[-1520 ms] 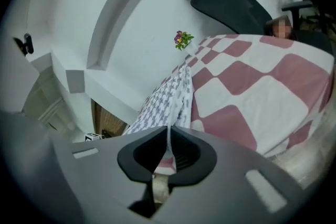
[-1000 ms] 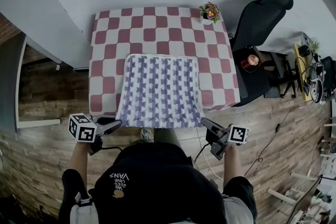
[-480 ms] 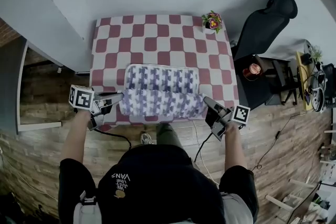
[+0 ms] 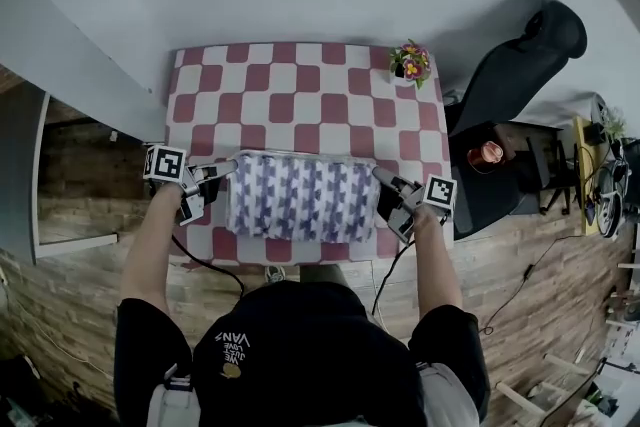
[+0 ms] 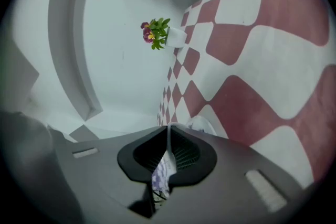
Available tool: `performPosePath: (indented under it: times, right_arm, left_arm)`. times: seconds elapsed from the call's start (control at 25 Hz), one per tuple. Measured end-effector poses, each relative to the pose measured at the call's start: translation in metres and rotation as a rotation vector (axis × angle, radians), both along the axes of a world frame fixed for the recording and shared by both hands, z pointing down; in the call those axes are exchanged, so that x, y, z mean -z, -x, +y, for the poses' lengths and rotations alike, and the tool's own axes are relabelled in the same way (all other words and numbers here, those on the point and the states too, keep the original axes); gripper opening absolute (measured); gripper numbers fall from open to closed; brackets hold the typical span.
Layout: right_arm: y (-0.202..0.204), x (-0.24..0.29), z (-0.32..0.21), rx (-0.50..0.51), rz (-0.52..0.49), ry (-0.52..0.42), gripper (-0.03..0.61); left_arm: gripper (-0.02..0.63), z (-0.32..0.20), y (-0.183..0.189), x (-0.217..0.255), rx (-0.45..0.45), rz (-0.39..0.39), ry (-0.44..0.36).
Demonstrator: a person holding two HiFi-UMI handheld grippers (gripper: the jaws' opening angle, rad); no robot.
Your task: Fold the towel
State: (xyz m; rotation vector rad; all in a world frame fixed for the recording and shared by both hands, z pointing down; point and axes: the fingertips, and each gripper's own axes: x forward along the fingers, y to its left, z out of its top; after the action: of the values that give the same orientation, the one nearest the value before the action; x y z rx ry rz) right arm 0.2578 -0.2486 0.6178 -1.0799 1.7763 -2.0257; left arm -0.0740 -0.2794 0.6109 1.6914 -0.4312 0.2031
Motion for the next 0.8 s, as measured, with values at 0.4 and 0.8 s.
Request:
performPosePath:
  times: [0.4,0.8]
  right_arm:
    - [0.008,-0.036,-0.013,0.142,0.083,0.070,0.076]
    - [-0.034,-0.020,-0.010,0.051,0.171,-0.008,0.173]
  left_arm:
    - [0.038,-0.010,0.019,-0.045,-0.053,-0.243,-0.056]
    - [0.241,-0.011,-0.001,-0.016,-0.096,-0.172,-0.119]
